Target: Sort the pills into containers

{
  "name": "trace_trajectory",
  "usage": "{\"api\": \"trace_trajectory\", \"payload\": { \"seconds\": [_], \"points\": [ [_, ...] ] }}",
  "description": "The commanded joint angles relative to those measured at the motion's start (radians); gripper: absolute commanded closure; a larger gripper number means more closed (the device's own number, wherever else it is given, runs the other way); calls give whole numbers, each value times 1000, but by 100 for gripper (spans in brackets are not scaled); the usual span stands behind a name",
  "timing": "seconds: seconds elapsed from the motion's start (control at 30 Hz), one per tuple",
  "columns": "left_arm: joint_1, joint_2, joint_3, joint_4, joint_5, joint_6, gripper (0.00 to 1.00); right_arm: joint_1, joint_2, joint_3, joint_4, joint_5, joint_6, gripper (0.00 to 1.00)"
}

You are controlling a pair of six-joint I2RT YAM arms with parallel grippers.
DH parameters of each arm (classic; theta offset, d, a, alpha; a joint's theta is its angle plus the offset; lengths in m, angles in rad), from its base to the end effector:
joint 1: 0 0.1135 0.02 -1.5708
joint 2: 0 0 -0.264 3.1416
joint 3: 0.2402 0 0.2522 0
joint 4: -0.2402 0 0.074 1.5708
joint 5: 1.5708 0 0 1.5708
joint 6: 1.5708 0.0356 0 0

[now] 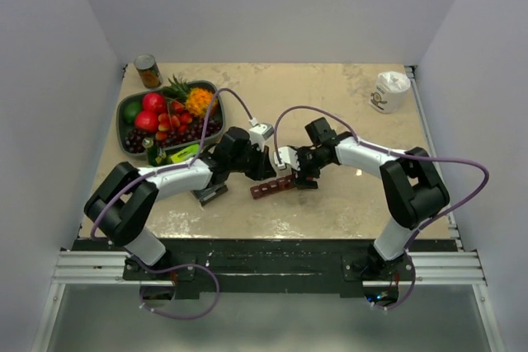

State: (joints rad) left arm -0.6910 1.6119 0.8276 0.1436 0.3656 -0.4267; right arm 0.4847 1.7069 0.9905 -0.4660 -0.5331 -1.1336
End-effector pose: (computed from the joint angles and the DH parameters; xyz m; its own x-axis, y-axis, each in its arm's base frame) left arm 0.2482 -0.2218 0.1826 -0.7571 0.1245 -0.6414 0.5522 0.6465 -0.5263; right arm 0.2744 0.1649 0.1626 0.1711 -0.7917 -0.5865 -0.9839 -0.1060 -0.1439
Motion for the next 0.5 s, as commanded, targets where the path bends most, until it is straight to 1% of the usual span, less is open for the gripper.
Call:
{"api": "trace_trajectory", "payload": {
  "seconds": [0.0, 0.23, 0.27, 0.33, 0.37, 0.4, 0.43, 0.47],
  "points": [
    [13, -75, -4, -10, -36, 16, 94, 0, -58, 45, 6, -13, 28, 19],
    [16, -99, -50, -38, -11, 26, 94, -32, -122, 97, -109, -31, 40, 17],
    [16, -98, -56, -42, -5, 28, 94, -31, -130, 112, -121, -37, 43, 17],
    [15, -98, -74, -42, 4, 32, 94, -31, -150, 120, -140, -73, 64, 23],
    [16, -96, -82, -36, 4, 31, 94, -32, -153, 132, -143, -88, 80, 27],
    [16, -96, -93, -33, 4, 32, 95, -31, -151, 141, -149, -108, 119, 45],
    [16, -96, -97, -32, 4, 32, 95, -26, -144, 152, -164, -125, 136, 55],
    [16, -96, -100, -26, 4, 31, 95, -21, -130, 175, -172, -155, 152, 69]
  ]
}}
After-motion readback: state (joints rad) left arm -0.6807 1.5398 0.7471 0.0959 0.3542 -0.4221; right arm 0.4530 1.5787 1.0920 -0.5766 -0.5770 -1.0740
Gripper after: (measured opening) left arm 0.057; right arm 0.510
